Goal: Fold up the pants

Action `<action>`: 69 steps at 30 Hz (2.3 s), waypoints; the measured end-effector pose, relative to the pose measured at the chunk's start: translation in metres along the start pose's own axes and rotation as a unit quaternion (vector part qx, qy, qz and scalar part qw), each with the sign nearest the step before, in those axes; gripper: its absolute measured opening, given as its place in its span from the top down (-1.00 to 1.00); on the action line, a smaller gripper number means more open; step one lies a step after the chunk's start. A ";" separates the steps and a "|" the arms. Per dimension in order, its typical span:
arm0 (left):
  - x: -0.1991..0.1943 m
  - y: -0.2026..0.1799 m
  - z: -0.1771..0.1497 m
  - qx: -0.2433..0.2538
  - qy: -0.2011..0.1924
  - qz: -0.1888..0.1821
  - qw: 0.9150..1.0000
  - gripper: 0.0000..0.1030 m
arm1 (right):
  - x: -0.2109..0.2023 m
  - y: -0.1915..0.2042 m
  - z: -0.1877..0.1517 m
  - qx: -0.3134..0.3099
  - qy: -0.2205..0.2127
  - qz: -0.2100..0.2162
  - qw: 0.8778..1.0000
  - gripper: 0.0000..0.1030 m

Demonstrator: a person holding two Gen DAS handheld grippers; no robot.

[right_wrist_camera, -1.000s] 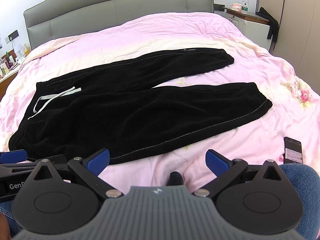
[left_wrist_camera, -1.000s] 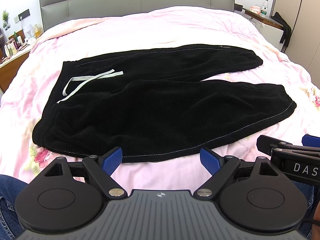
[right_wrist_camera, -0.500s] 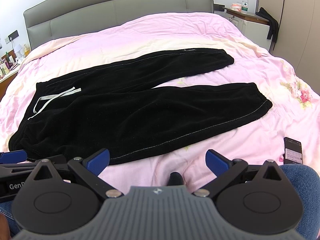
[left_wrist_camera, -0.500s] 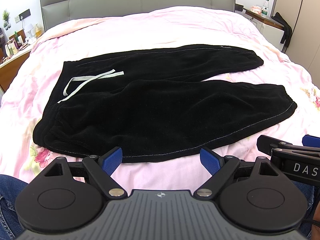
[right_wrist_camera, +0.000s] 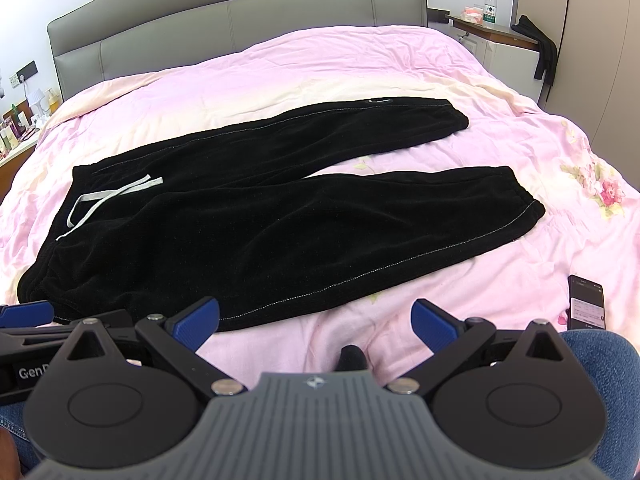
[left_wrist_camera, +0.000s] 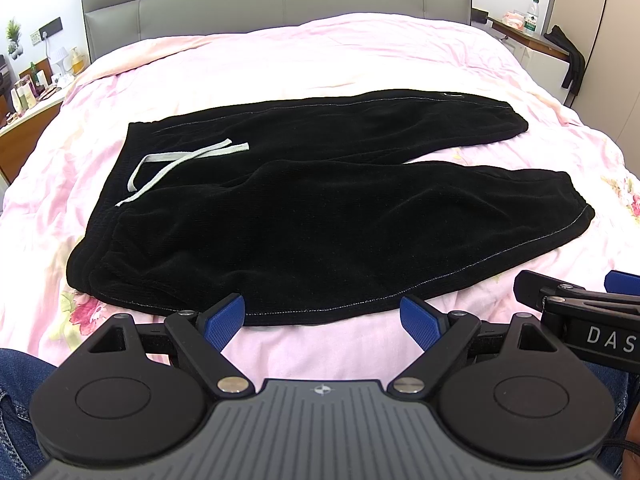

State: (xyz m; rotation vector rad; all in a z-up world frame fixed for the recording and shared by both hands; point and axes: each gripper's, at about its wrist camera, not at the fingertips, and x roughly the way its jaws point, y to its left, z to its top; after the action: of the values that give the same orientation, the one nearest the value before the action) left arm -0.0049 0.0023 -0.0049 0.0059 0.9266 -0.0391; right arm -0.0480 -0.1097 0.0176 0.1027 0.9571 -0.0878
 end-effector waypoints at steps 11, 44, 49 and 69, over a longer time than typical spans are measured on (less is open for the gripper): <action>0.001 0.005 -0.001 -0.003 0.003 -0.002 1.000 -0.98 | 0.000 0.000 0.000 0.001 0.002 -0.001 1.000 -0.91; 0.123 0.156 -0.018 -0.396 0.084 0.006 0.914 -0.82 | 0.152 -0.223 0.098 0.259 -0.017 0.019 0.966 -0.91; 0.131 0.170 -0.031 -0.471 0.085 0.011 0.878 -0.82 | 0.208 -0.262 0.076 0.359 0.068 0.036 0.930 -0.91; 0.169 0.203 -0.054 -0.602 0.021 -0.033 0.798 -0.33 | 0.270 -0.343 0.041 0.545 0.035 0.052 0.836 -0.01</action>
State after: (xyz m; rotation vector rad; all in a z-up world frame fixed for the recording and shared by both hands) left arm 0.0609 0.2005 -0.1753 -1.2234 0.8592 0.4981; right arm 0.0989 -0.4630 -0.1968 1.2239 0.8690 -0.5300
